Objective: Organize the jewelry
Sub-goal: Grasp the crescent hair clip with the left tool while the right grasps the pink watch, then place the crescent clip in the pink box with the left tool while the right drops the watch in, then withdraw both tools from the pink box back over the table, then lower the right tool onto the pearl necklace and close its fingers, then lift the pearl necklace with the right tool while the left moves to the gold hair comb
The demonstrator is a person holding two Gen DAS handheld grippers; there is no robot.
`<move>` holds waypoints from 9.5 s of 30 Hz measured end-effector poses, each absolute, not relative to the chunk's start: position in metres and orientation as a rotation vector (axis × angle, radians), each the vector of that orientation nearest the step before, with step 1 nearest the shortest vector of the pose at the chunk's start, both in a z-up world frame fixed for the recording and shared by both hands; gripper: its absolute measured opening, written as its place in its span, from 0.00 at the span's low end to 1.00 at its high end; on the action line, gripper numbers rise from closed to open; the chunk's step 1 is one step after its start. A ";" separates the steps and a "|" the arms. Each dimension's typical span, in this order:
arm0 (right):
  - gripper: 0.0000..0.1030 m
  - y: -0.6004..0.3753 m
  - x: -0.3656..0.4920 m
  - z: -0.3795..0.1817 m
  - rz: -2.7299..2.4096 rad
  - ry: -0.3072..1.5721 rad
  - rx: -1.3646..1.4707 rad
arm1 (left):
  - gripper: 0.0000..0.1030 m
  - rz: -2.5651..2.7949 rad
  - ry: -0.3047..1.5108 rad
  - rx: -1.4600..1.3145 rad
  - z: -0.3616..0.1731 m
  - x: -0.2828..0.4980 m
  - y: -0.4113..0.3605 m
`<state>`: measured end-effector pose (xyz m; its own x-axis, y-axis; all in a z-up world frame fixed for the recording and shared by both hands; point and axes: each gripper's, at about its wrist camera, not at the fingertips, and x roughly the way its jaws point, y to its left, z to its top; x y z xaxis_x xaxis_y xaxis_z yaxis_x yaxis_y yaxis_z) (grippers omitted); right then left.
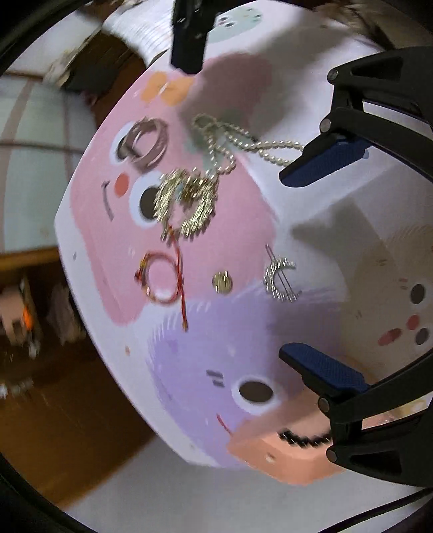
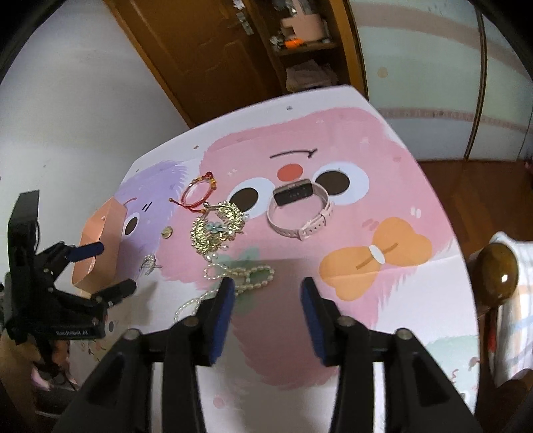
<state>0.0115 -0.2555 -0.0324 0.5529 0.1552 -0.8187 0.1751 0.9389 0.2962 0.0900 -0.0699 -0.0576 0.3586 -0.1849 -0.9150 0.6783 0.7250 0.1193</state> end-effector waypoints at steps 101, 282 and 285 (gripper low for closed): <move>0.08 -0.144 0.096 0.050 0.191 0.988 0.200 | 0.34 -0.181 1.301 -0.128 0.030 0.137 0.102; 0.05 -0.205 0.058 -0.058 0.032 1.102 0.171 | 0.79 -0.233 1.139 -0.007 -0.067 0.083 0.013; 0.05 -0.208 0.057 -0.064 0.020 1.126 0.171 | 0.79 -0.232 1.141 -0.008 -0.068 0.083 0.012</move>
<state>0.0569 -0.2083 -0.0642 0.4313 0.1027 -0.8963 0.0703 0.9867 0.1469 0.0834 0.0123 -0.0676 0.3957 -0.1869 -0.8991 0.1787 0.9760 -0.1243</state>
